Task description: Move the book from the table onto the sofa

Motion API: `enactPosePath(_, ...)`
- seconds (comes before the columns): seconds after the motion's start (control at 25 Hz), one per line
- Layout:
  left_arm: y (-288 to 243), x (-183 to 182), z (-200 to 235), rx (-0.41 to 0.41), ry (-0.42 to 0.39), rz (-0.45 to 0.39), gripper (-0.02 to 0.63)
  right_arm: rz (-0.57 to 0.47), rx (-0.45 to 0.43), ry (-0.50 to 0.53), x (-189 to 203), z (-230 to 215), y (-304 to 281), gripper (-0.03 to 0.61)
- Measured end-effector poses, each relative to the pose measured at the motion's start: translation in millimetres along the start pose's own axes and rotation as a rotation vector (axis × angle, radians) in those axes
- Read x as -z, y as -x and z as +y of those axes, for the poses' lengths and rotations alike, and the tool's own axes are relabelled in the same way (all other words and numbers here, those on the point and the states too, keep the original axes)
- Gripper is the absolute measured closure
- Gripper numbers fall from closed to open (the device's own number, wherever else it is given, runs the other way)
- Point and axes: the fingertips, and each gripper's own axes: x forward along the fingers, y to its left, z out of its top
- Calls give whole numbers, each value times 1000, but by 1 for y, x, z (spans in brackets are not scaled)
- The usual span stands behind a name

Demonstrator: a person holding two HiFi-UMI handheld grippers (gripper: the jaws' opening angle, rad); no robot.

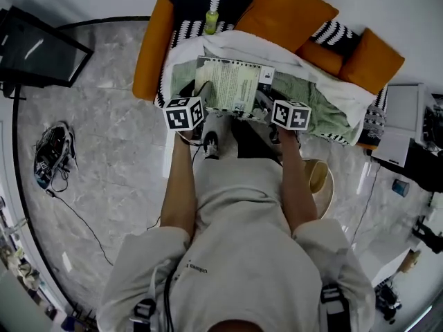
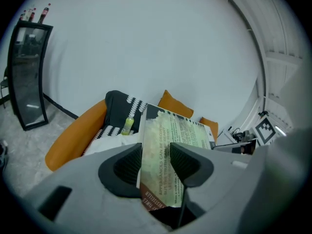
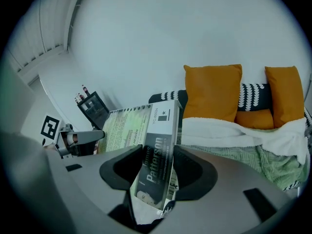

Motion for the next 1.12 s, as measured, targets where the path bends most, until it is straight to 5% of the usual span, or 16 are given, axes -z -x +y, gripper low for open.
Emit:
enactPosePath(0.56,-77,24,14,-43,159,89,431,134,-22,-33,-2,-62,-53,394)
enactPosePath(1.12,-190,93,3,-31,160,332,439,237,53,-271,68,-166,-88,394)
